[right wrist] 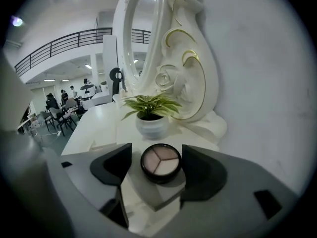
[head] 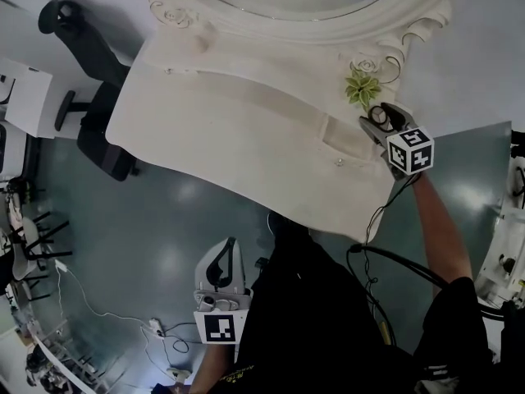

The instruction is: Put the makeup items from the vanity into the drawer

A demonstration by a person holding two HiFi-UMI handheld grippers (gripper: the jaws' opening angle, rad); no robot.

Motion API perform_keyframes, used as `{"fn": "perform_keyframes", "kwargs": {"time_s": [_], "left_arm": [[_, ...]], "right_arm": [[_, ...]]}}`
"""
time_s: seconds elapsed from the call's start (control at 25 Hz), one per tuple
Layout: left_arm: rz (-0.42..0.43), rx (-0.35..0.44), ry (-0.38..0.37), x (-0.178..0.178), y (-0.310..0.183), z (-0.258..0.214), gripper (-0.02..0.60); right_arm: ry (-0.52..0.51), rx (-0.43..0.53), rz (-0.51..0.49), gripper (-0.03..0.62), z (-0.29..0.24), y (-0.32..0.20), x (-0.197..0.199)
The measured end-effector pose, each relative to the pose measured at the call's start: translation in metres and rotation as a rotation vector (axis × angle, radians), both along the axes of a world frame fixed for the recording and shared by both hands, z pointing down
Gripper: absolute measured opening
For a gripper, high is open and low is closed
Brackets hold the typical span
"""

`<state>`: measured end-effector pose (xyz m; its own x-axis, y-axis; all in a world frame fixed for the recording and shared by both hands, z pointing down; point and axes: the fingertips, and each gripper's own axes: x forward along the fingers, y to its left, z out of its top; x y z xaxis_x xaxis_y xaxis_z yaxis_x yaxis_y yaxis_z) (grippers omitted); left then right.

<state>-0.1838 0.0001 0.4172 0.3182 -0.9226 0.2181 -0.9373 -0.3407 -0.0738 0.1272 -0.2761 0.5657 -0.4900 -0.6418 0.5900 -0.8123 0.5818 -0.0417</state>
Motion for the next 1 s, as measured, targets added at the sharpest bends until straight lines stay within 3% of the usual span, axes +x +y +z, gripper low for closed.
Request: {"fn": "perform_keyframes", "kwargs": {"time_s": [0.08, 0.2, 0.36, 0.72, 1.0], "left_arm": [[0.019, 0.010, -0.009, 0.004, -0.003, -0.002, 0.021], [0.041, 0.016, -0.012, 0.009, -0.010, -0.004, 0.021], [0.055, 0.027, -0.004, 0.013, -0.015, -0.007, 0.021], [0.136, 0.091, -0.005, 0.028, -0.035, -0.018, 0.021], [0.220, 0.129, -0.009, 0.051, -0.054, -0.024, 0.021]], "right_arm": [[-0.005, 0.014, -0.001, 0.307, -0.001, 0.001, 0.001], [0.004, 0.025, -0.004, 0.241, -0.002, 0.003, 0.001], [0.037, 0.041, -0.019, 0.238, -0.006, 0.009, -0.002], [-0.049, 0.147, -0.093, 0.238, -0.077, 0.068, -0.036], [-0.087, 0.133, -0.144, 0.238, -0.092, 0.104, -0.066]]}}
